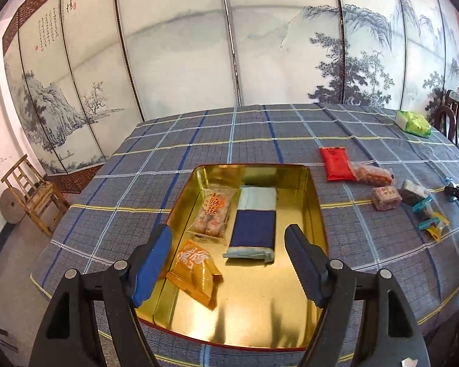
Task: Organize snacks
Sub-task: 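Carry the blue-ended candy into the gold tin and open the right gripper, then withdraw the right gripper from the tin toward the loose snacks, then grasp the red rectangular snack packet with the left gripper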
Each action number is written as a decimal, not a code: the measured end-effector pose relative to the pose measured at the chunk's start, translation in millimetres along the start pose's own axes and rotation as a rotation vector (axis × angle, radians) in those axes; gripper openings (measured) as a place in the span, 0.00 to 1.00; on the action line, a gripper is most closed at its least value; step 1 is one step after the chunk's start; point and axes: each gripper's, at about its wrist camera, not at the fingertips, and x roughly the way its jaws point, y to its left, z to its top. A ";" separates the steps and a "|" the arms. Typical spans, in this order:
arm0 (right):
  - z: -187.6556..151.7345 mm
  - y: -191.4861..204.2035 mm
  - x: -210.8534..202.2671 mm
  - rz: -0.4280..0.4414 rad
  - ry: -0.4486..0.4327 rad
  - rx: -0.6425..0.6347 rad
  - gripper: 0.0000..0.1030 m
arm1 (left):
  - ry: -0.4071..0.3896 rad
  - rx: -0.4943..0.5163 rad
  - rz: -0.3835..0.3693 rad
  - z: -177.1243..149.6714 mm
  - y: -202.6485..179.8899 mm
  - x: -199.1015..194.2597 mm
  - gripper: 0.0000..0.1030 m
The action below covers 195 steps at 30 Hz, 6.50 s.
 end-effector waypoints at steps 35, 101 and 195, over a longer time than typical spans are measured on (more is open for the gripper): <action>18.9 299.8 -68.9 0.659 0.049 -0.252 0.27 | -0.106 -0.036 0.087 -16.3 17.0 -45.4 0.88; 40.8 389.8 42.4 0.608 0.221 -0.199 0.27 | 0.005 -0.045 0.070 -26.1 40.9 -8.7 0.88; -16.4 -9.2 -14.7 0.054 -0.023 0.085 0.69 | 0.509 0.188 -0.270 120.4 -192.7 249.6 0.38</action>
